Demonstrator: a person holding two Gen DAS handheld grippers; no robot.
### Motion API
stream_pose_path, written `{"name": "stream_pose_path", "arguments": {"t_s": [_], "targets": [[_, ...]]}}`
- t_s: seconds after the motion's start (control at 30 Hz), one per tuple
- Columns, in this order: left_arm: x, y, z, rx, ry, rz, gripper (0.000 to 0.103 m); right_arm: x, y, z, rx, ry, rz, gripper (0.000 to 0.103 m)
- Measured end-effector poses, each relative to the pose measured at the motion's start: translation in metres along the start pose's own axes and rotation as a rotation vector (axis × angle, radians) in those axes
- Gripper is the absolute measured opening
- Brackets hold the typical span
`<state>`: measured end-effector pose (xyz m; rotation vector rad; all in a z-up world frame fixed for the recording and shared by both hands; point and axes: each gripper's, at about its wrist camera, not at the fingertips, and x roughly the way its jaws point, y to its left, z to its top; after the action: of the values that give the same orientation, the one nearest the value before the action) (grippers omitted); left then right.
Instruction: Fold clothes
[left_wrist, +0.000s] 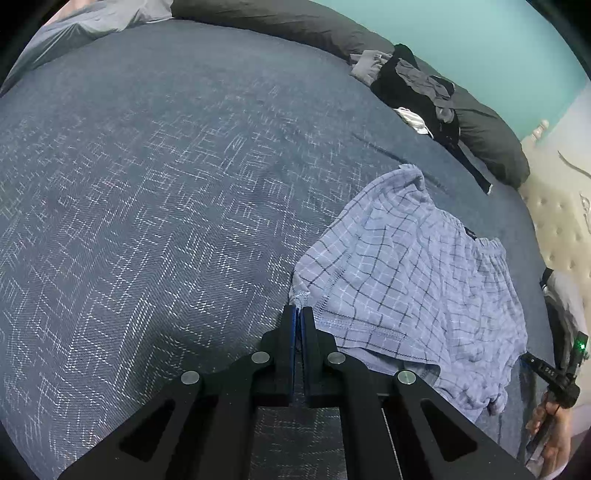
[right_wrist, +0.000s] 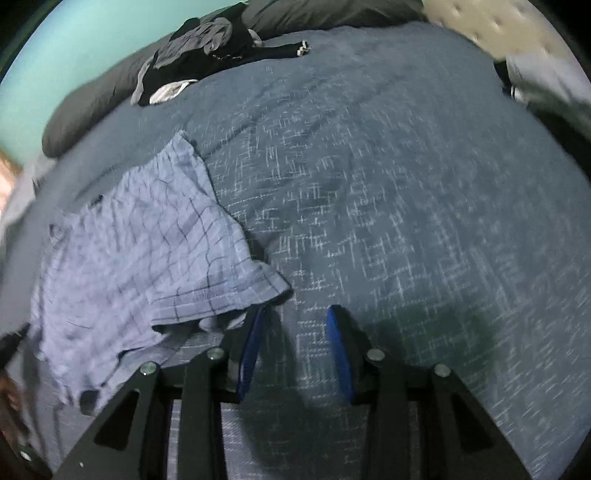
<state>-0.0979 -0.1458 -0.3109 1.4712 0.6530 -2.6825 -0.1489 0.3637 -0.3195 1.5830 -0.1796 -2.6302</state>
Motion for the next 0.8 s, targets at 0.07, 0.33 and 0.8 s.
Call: {"name": "stream_pose_path", "arguments": {"t_s": [0.07,0.33,0.8], "targets": [[0.0,0.001,0.001,-0.002,0.001,-0.001,0.003,0.001,0.002,0.0,-0.041,-0.014,-0.034,0.037],[0.0,0.002,0.002,-0.011,0.0,-0.012,0.003,-0.003,-0.002,0.007,-0.032,-0.106,-0.025,0.037],[0.006,-0.001,0.002,-0.017,0.005,-0.014,0.003,0.006,0.018,0.003,-0.125,-0.067,0.007,0.037]]}}
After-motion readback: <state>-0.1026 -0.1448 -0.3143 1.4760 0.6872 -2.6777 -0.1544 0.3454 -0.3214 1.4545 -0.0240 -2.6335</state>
